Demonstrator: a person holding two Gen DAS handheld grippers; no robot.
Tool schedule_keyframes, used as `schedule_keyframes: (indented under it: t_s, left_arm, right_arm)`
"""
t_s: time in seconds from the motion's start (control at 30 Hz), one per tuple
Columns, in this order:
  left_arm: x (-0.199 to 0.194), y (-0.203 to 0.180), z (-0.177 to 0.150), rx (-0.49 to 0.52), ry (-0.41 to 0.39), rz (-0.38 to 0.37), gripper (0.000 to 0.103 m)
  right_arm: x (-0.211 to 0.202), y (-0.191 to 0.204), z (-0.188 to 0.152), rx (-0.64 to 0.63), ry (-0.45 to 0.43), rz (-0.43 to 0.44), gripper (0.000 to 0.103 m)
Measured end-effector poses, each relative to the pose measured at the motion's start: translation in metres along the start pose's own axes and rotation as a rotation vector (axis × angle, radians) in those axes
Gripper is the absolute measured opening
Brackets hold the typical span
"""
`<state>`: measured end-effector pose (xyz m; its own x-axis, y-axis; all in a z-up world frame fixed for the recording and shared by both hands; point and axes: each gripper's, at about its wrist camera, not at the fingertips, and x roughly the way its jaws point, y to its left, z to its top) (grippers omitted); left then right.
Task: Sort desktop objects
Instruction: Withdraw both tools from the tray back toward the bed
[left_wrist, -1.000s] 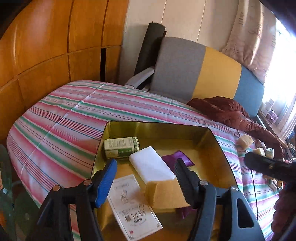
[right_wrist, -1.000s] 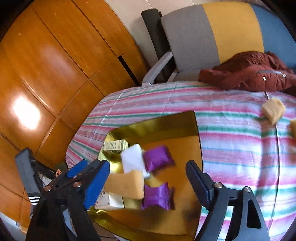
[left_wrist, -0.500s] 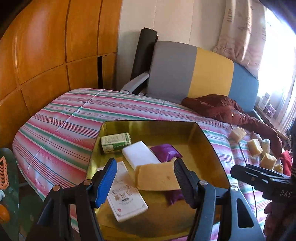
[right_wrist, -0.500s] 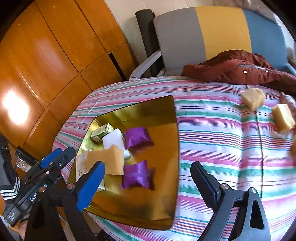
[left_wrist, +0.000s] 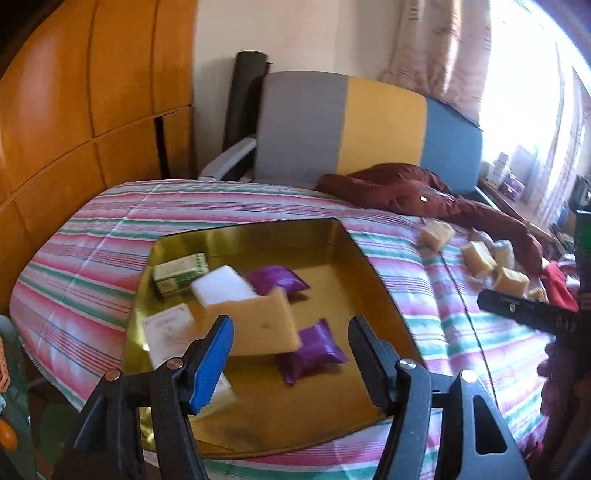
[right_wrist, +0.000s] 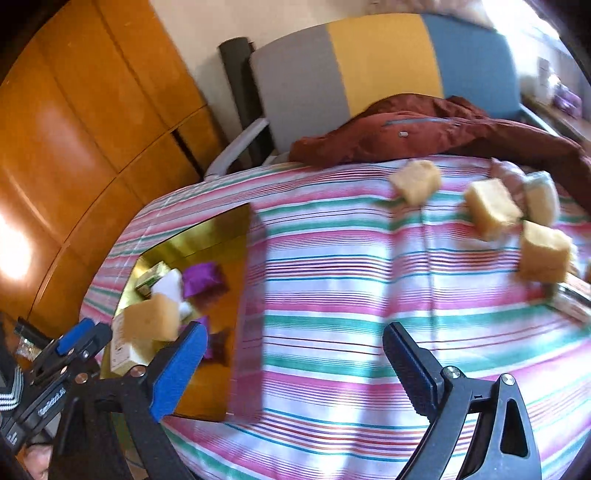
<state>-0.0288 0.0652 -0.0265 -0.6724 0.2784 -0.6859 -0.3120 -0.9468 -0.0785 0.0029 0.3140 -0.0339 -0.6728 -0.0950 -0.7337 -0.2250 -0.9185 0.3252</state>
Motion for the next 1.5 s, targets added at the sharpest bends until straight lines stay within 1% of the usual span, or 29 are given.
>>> schedule_keyframes:
  t_s: [0.2,0.57,0.67,0.73,0.8,1.17,1.33,1.4,1.5]
  left_arm:
    - [0.003,-0.03,-0.004,0.066,0.027,-0.056,0.065]
    - [0.012,-0.079,-0.017,0.168,0.091,-0.169,0.066]
    - [0.015,-0.086,-0.021,0.182,0.109,-0.185,0.069]
    - [0.016,-0.089,-0.023,0.184,0.12,-0.198,0.073]
    - [0.017,-0.093,-0.026,0.195,0.129,-0.202,0.074]
    - [0.02,-0.106,-0.032,0.236,0.154,-0.24,0.076]
    - [0.021,-0.111,-0.034,0.245,0.159,-0.259,0.08]
    - [0.022,-0.113,-0.034,0.249,0.16,-0.267,0.08]
    - [0.023,-0.115,-0.035,0.257,0.162,-0.278,0.08]
  right_arm:
    - [-0.016,-0.045,-0.001,0.06,-0.014,-0.069,0.1]
    - [-0.04,-0.119,-0.01,0.162,0.002,-0.186,0.101]
    - [-0.044,-0.137,-0.014,0.19,0.014,-0.208,0.101]
    - [-0.046,-0.147,-0.015,0.203,0.023,-0.221,0.101]
    - [-0.049,-0.158,-0.017,0.218,0.027,-0.233,0.101]
    - [-0.074,-0.224,-0.015,0.316,0.015,-0.329,0.101]
    - [-0.075,-0.239,-0.008,0.294,0.018,-0.367,0.103]
    - [-0.072,-0.241,-0.004,0.264,0.025,-0.368,0.103]
    - [-0.064,-0.242,0.005,0.187,0.043,-0.362,0.103]
